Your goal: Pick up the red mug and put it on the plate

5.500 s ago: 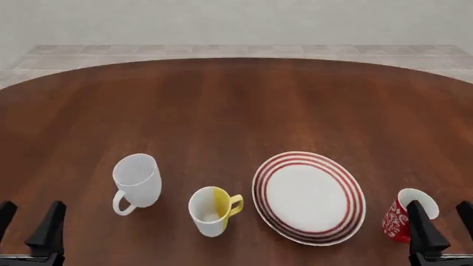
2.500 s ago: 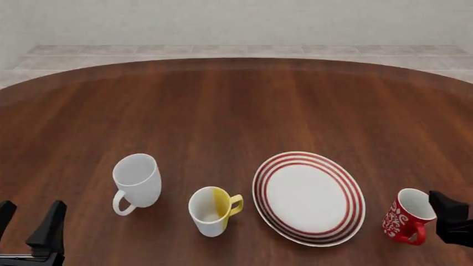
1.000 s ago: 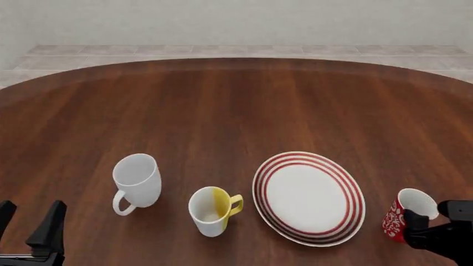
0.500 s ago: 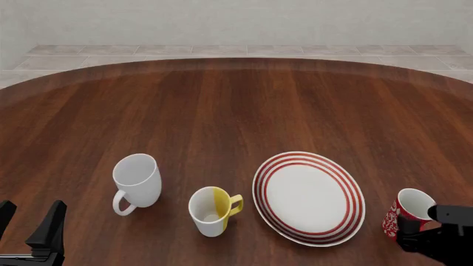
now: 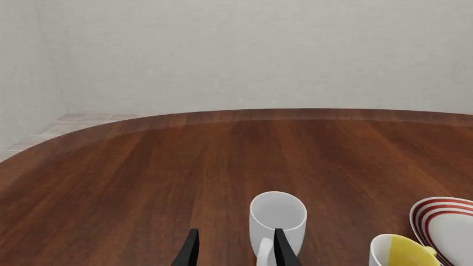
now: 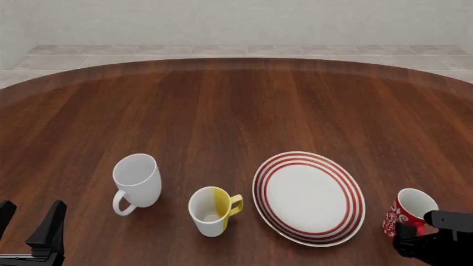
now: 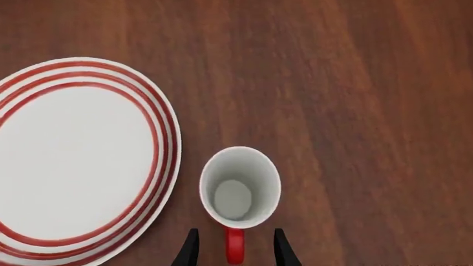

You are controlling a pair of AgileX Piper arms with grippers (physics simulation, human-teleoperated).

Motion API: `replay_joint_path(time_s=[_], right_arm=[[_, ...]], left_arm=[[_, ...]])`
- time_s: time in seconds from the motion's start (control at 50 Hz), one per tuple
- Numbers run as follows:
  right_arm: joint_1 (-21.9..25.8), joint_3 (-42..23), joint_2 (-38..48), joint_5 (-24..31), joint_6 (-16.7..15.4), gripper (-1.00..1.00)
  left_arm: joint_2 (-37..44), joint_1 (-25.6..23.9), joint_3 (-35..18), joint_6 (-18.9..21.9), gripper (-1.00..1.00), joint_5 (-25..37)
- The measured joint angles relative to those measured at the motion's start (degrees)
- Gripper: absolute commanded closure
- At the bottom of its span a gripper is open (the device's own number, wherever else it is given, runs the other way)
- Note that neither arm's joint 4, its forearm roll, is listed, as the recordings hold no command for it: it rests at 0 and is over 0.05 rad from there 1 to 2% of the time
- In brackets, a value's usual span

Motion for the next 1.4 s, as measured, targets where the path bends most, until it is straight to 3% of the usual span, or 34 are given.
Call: replay_joint_path(time_s=[0.32, 0.34, 0.82, 1.1, 1.4], right_arm=[[-0.51, 1.99, 3.91, -4.54, 0.64, -1.00], [-0.50, 2.06, 4.05, -4.68, 0.74, 1.00], [-1.46, 1.17, 3.57, -3.04, 1.70, 1.00], [-1.25, -3.06, -2.30, 3.95, -0.48, 1.00], [1.96, -11.34, -7.29, 11.81, -2.67, 1.00]], left_arm=[[0.00, 0.00, 0.00, 0.00, -1.00, 0.00], [0.00, 0.00, 0.00, 0.00, -1.00, 0.00], [0.00, 0.00, 0.00, 0.00, -1.00, 0.00], [0.00, 0.00, 0.00, 0.00, -1.00, 0.00], [0.00, 0.00, 0.00, 0.01, -1.00, 0.00]])
